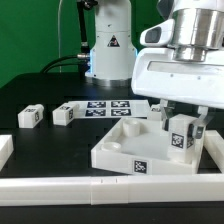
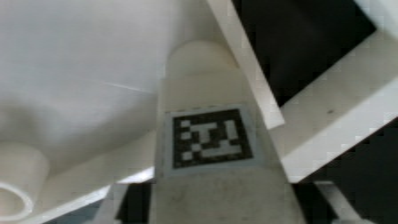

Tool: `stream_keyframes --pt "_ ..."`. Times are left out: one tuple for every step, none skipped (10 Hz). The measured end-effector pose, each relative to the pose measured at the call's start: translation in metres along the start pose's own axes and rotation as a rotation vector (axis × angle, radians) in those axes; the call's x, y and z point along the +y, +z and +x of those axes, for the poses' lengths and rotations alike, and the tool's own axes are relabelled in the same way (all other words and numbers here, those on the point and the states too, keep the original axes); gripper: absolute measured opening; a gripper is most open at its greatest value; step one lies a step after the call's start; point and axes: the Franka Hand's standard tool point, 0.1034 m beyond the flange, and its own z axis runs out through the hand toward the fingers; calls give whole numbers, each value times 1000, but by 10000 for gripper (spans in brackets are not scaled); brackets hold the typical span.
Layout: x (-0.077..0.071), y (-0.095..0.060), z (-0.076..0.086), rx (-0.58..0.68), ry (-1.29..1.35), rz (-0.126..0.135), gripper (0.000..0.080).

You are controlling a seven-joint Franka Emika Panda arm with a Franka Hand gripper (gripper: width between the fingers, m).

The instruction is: Assemble one leg

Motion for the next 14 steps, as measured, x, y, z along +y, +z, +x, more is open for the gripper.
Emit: stream_keyframes --pt "6 2 5 16 109 -16 312" --pt "11 2 8 28 155 -30 312" --pt "13 2 9 29 155 -37 328" --pt "13 2 9 29 155 -36 328" --pt "13 2 9 29 155 -36 500" --pt "13 2 9 29 155 -36 617" --pt "13 2 9 29 155 -36 617" --pt "13 2 9 29 155 -36 640" --pt "13 2 9 29 155 -36 648" --pt "13 2 9 29 155 -36 648" --pt "13 2 9 29 155 -36 649" --pt "13 2 9 29 155 -36 649" --pt "13 3 9 29 155 -36 649" --pt "13 3 9 29 155 -36 649"
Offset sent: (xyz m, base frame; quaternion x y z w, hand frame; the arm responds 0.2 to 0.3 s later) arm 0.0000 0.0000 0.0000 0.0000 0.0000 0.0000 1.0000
